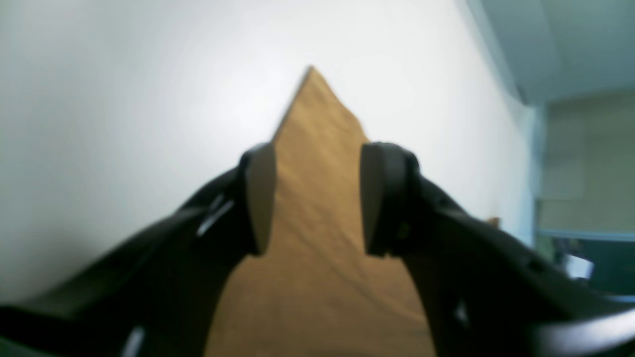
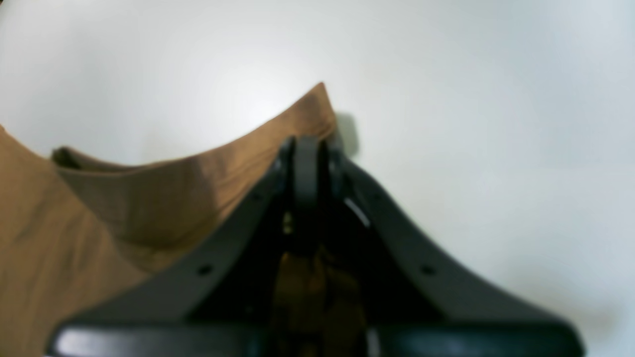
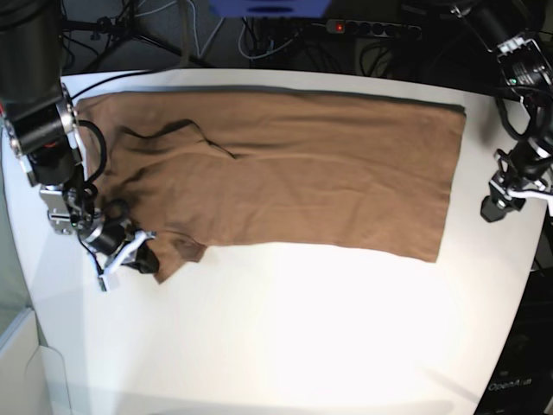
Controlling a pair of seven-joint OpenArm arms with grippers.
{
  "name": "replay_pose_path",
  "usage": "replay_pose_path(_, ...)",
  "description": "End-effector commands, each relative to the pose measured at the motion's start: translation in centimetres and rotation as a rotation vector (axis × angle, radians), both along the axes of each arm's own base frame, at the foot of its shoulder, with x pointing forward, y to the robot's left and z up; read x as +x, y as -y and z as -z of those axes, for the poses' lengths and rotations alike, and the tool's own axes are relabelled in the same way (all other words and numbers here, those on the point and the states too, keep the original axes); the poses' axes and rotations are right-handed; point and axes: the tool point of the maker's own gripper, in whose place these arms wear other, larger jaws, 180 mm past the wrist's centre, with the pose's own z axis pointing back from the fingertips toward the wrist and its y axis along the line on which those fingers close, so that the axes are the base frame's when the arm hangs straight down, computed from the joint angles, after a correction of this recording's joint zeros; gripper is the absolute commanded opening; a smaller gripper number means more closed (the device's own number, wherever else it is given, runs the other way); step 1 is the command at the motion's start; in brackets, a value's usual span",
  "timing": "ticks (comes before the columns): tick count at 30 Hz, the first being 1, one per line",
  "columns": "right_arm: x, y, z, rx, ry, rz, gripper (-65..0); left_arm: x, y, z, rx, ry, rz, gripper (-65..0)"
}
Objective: Fold the T-shirt properly
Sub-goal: 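Move the right gripper to the sleeve and grasp it, then move the left gripper to the hem corner and grasp it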
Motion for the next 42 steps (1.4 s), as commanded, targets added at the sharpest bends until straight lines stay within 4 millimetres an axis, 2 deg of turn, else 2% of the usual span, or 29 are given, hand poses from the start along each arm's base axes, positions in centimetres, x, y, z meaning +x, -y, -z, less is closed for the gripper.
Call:
replay_pose_path(1, 0.7, 1.4, -0.9, -0.031, 0.013, 0.0, -64.3, 0.9, -0.6, -1.2, 0.012, 0.04, -0.003, -37.7)
replay_pose_path(4, 0.6, 1.6, -1.0, -0.036, 0.013, 0.0, -64.3, 2.0, -1.0, -0.1, 0.012, 0.009, -0.013, -37.5)
replay_pose_path(8, 0.6, 1.6, -0.9, -0.038, 0.012, -0.003, -64.3, 4.3, 0.6, 1.2, 0.036, -0.035, 0.043, -37.5)
replay_pose_path(12, 0.6, 1.5, -0.9, -0.04, 0.008, -0.007, -64.3, 7.5, 1.9, 1.4, 0.077, -0.034, 0.078, -37.5)
replay_pose_path(17, 0.5, 1.5, -0.8, -0.04, 0.007, -0.006, -64.3, 9.3, 2.7, 3.0, 0.074, -0.046, 0.07, -37.5)
replay_pose_path(21, 0.5, 1.7, -0.8, -0.043, 0.006, -0.004, -64.4, 8.9, 2.2, 5.5, 0.044, -0.08, 0.027, -37.5)
replay_pose_path(24, 0.5, 2.3, -1.0, -0.051, 0.008, 0.001, -64.4, 8.7, 1.8, 6.5, 0.037, -0.088, 0.0, -37.5)
replay_pose_path(28, 0.5, 2.3, -1.0, -0.052, 0.006, 0.0, -64.4, 9.3, 2.3, 7.1, 0.063, -0.103, 0.032, -37.5)
replay_pose_path(34, 0.5, 2.3, -1.0, -0.052, 0.006, 0.0, -64.4, 10.8, 4.2, 8.4, 0.072, -0.127, 0.082, -37.5)
replay_pose_path(42, 0.4, 2.4, -0.9, -0.052, 0.005, 0.001, -64.4, 11.3, 3.9, 8.9, 0.128, -0.166, 0.096, -37.5)
